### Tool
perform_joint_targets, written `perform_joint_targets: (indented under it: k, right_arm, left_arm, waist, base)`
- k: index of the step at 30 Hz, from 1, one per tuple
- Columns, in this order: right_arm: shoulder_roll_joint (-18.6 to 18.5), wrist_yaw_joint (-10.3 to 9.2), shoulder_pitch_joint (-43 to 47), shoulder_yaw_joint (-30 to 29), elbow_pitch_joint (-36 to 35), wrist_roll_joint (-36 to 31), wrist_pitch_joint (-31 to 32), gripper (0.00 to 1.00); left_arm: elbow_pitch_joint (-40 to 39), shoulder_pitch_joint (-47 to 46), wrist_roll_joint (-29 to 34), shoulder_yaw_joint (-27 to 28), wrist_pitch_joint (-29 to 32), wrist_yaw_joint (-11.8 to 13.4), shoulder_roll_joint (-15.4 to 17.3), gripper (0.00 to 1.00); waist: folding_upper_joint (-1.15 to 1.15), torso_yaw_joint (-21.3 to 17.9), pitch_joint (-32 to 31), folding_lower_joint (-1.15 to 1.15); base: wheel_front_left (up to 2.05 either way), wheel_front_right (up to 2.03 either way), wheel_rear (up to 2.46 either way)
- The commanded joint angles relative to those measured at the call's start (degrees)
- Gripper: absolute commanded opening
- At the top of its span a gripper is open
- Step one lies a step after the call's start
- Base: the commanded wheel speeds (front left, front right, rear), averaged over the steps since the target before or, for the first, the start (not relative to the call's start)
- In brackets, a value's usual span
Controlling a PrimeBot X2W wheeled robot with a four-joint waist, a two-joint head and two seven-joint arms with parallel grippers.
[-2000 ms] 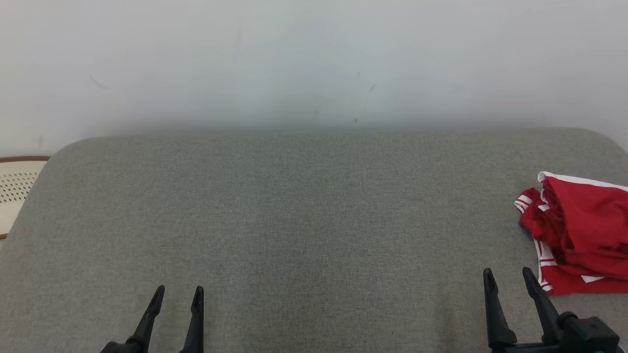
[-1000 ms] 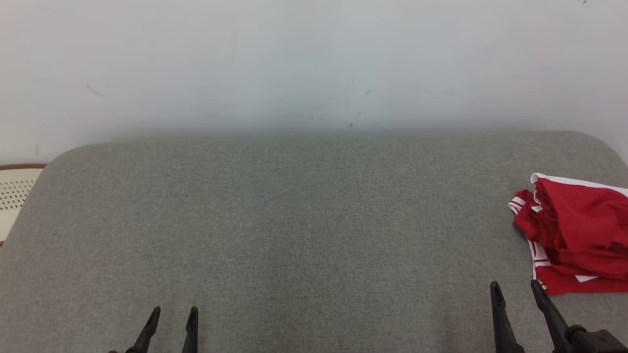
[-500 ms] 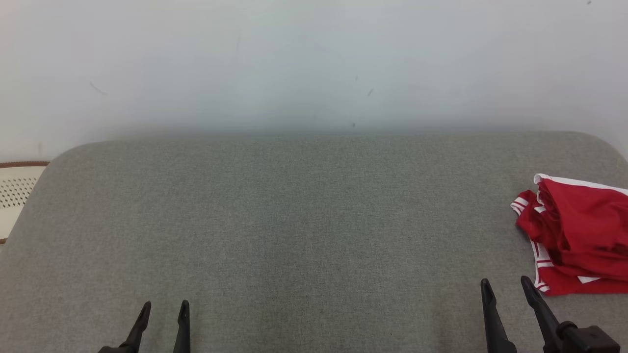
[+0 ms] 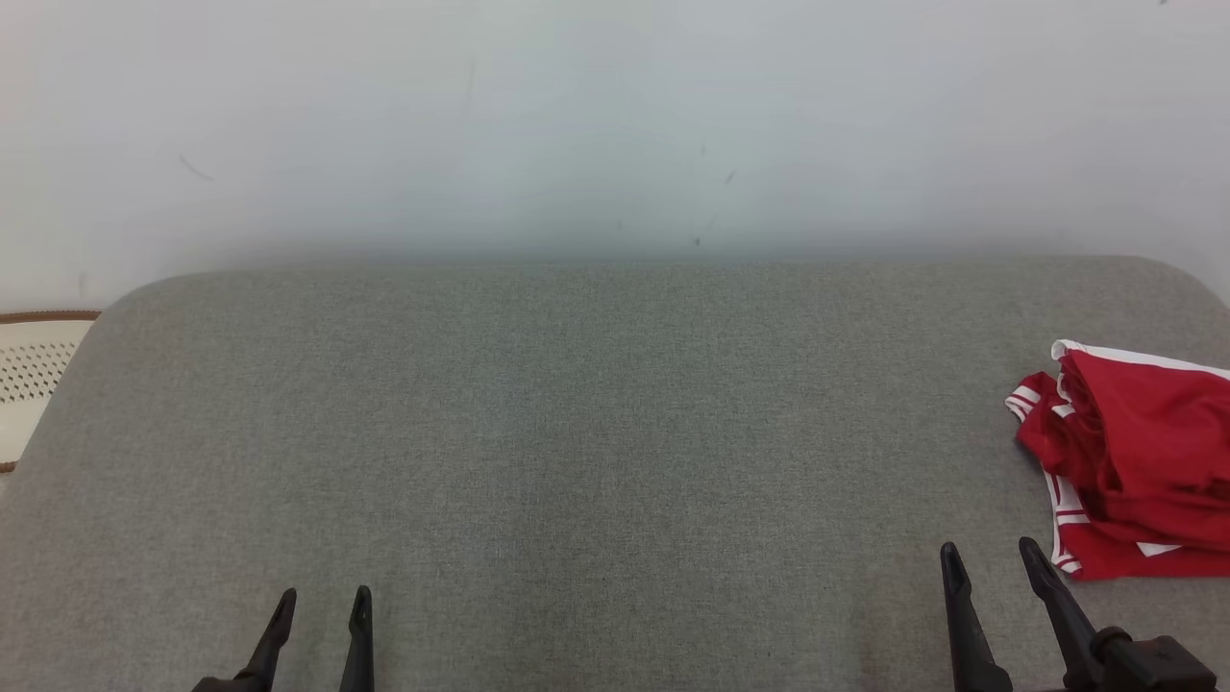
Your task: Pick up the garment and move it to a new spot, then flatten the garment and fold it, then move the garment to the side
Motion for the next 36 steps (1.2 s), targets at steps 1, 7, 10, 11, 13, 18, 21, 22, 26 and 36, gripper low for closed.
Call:
perform_joint_targets:
  k: [1, 7, 10, 11, 13, 18, 21, 22, 26, 36]
  right_arm:
    - [-0.30, -0.05, -0.45, 0.06, -0.10, 0.21, -0.22, 1.00]
    - [0.14, 0.00, 0.26, -0.15, 1.10, 1.49, -0.05, 0.00]
    - [-0.48, 0.00, -0.74, -1.42, 2.64, 6.11, 0.97, 0.00]
    - [-0.77, 0.00, -1.16, -1.79, 3.31, 7.55, 1.33, 0.00]
    - [-1.29, 0.00, -2.02, -2.50, 4.64, 10.27, 2.03, 0.00]
    - [-2.28, 0.00, -4.03, -4.26, 7.71, 16.43, 3.63, 0.00]
    - [-2.73, 0.00, -5.13, -5.38, 9.36, 19.83, 4.56, 0.00]
    - [-2.87, 0.00, -5.48, -5.75, 9.89, 20.92, 4.87, 0.00]
    - [-3.37, -0.01, -6.83, -7.29, 11.91, 25.13, 6.12, 0.00]
    - [-4.41, -0.01, -10.28, -11.54, 16.99, 35.33, 9.50, 0.00]
  left_arm:
    - [0.06, -0.29, -0.46, -0.08, -0.30, 0.12, 0.25, 1.00]
    - [0.72, 0.42, -1.50, -0.39, 0.12, -0.36, -0.38, 0.00]
    - [1.30, -0.38, -5.22, -0.89, 0.10, -0.86, -0.68, 0.00]
    - [1.62, -0.71, -6.43, -1.11, 0.08, -1.06, -0.77, 0.00]
    - [2.33, -1.41, -8.83, -1.57, 0.03, -1.48, -0.97, 0.00]
    - [4.19, -3.15, -14.64, -2.63, -0.04, -2.48, -1.42, 0.00]
    - [4.98, -4.10, -17.86, -3.01, -0.06, -3.02, -1.69, 0.00]
    - [5.19, -4.36, -18.87, -3.14, -0.07, -3.20, -1.78, 0.00]
    - [6.02, -5.33, -22.85, -3.64, -0.09, -3.85, -2.12, 0.00]
    - [8.16, -7.77, -32.88, -5.00, -0.15, -5.52, -2.96, 0.00]
  waist:
    - [0.00, 0.02, 0.03, 0.00]
    - [0.00, -0.02, 0.08, 0.00]
    - [0.00, -0.12, 0.14, 0.00]
    - [0.00, -0.15, 0.16, 0.00]
    - [0.00, -0.21, 0.20, 0.00]
    - [0.00, -0.38, 0.30, 0.00]
    - [0.00, -0.48, 0.36, 0.00]
    - [0.00, -0.51, 0.38, 0.00]
    - [0.00, -0.64, 0.46, 0.00]
    - [0.00, -1.01, 0.69, 0.00]
  base:
    - [0.00, 0.00, 0.00]
    - [0.00, 0.00, 0.00]
    - [0.00, 0.00, 0.00]
    - [0.00, 0.00, 0.00]
    - [0.00, 0.00, 0.00]
    - [0.00, 0.00, 0.00]
    - [0.00, 0.00, 0.00]
    - [0.00, 0.00, 0.00]
    - [0.00, 0.00, 0.00]
    - [0.00, 0.00, 0.00]
